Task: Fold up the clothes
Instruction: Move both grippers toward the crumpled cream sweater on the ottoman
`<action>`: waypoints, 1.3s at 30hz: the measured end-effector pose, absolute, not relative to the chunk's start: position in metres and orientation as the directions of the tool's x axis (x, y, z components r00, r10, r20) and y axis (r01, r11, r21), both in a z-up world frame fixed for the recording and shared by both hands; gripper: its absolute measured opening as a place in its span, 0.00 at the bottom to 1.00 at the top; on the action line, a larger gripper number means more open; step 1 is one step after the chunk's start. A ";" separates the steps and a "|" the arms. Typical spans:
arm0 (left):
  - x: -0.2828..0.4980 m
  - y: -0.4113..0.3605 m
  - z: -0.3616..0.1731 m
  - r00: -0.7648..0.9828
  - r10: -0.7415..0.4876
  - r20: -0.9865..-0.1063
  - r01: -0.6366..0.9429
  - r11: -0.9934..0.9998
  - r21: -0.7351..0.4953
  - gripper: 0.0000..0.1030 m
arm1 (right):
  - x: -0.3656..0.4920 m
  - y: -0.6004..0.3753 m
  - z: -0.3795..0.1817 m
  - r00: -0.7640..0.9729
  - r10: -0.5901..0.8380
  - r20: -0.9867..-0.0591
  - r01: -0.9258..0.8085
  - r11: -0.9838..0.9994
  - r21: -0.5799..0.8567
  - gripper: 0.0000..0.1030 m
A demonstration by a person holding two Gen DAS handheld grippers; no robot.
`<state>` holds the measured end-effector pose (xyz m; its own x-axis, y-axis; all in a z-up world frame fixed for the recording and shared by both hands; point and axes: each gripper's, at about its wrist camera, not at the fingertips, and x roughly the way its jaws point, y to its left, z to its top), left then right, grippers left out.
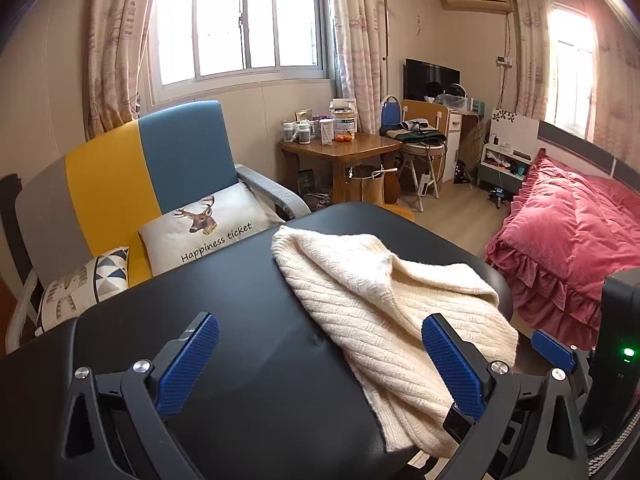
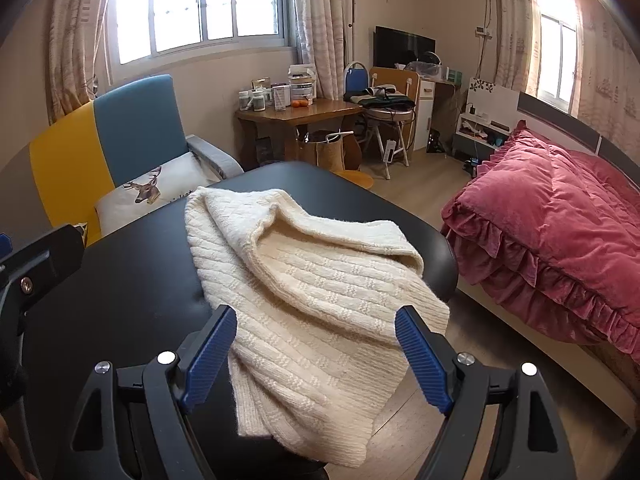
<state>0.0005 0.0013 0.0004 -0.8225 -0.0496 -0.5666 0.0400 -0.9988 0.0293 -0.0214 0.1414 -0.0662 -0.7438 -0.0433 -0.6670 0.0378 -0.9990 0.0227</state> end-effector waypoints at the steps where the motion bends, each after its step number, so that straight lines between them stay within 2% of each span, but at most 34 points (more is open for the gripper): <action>1: 0.001 0.002 0.001 -0.822 -0.054 -0.567 0.044 -0.999 0.031 0.99 | -0.021 0.141 -0.066 -0.744 -0.045 -0.667 0.039 -0.999 0.023 0.81; 4: 0.005 0.005 0.000 -0.826 -0.107 -0.554 0.091 -0.994 0.057 0.99 | -0.020 0.139 -0.064 -0.742 -0.043 -0.669 0.041 -0.999 0.018 0.81; 26: 0.008 -0.033 -0.019 -0.779 -0.063 -0.624 0.133 -0.989 -0.066 0.99 | -0.017 0.128 -0.066 -0.750 -0.035 -0.661 0.058 -0.998 -0.012 0.81; 32: 0.010 -0.047 -0.034 -0.759 0.023 -0.651 0.104 -0.982 -0.155 1.00 | -0.020 0.129 -0.074 -0.724 -0.087 -0.684 0.090 -0.995 0.032 0.81; 39: 0.015 -0.075 -0.063 -0.704 0.100 -0.703 0.132 -0.954 -0.268 1.00 | -0.024 0.133 -0.084 -0.649 -0.331 -0.685 0.242 -0.943 0.227 0.81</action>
